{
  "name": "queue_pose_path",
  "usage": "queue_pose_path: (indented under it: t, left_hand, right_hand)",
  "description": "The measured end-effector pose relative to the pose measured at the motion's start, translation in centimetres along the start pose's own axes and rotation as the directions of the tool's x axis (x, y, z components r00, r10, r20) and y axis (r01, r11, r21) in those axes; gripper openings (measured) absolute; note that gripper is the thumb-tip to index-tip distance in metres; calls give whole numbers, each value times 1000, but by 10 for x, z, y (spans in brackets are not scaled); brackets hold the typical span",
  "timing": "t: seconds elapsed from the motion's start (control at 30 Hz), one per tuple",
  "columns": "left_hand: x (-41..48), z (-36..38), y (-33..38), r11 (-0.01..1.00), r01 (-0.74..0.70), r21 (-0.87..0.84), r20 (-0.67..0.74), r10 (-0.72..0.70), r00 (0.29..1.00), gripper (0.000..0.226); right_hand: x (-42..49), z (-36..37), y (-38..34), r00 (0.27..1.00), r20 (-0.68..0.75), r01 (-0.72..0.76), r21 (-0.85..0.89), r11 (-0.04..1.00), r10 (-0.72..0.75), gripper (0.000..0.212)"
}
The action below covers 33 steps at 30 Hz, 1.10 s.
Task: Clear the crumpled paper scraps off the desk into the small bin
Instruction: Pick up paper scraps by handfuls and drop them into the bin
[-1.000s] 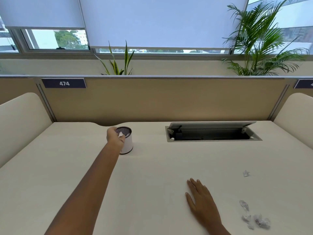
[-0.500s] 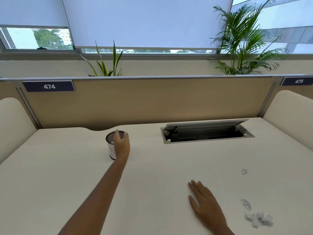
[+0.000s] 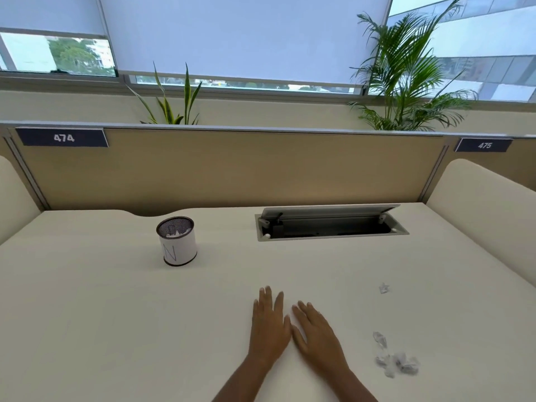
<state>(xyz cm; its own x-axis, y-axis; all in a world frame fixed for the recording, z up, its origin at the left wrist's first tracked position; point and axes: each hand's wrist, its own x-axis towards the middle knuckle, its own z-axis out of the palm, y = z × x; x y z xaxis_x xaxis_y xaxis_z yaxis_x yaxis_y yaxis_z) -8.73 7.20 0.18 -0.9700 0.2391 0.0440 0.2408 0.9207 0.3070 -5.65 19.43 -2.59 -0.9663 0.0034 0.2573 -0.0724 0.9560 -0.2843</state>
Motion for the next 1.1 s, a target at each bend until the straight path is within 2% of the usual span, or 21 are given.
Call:
queue_pose_path:
  t: [0.1,0.13,0.3,0.37,0.43,0.53,0.67,0.7,0.77,0.83,0.93,1.1]
  left_hand:
    - [-9,14,12,993,-62,96,52,57,997,48]
    - [-11,18,17,990,-73,117,83,63,995,48]
    - [-10,21,37,991,-31,131,69,22,997,50]
    - [-7,24,44,993,-9,121,64,1,998,49]
    - [-7,27,50,994,5,113,59,-11,998,50]
    - [-7,31,56,993,-9,115,58,3,998,50]
    - [-13,25,65,994,18,106,114,-30,993,55]
    - [-16,20,68,997,35,66,147,-45,988,61]
    - [-17,19,69,1000,13,27,108,-16,994,65]
    - [-16,20,72,999,44,-2,121,-43,992,52]
    - [-15,20,77,999,31,-35,91,-27,995,49]
    - [-15,21,87,988,31,-152,66,-21,998,45]
  right_hand:
    - [6,-14,16,999,-28,16,-16,1000,-16,40]
    - [8,-18,25,999,-33,4,-19,1000,-5,39]
    - [27,-45,78,993,-58,-100,-7,995,99,40]
    - [31,-55,100,985,-33,-168,-9,986,167,34]
    - [35,-64,120,972,-7,-236,15,972,236,40]
    - [36,-79,145,952,74,-292,-82,953,298,49]
    - [37,-84,163,924,244,-277,-103,955,295,46]
    - [36,-84,165,922,258,-272,-100,957,289,44]
    - [34,-83,166,933,230,-262,-93,961,277,41]
    - [31,-83,163,951,166,-253,-74,965,262,34]
    - [27,-84,157,957,137,-258,-12,966,258,26]
    - [16,-94,143,932,240,-321,189,928,273,24]
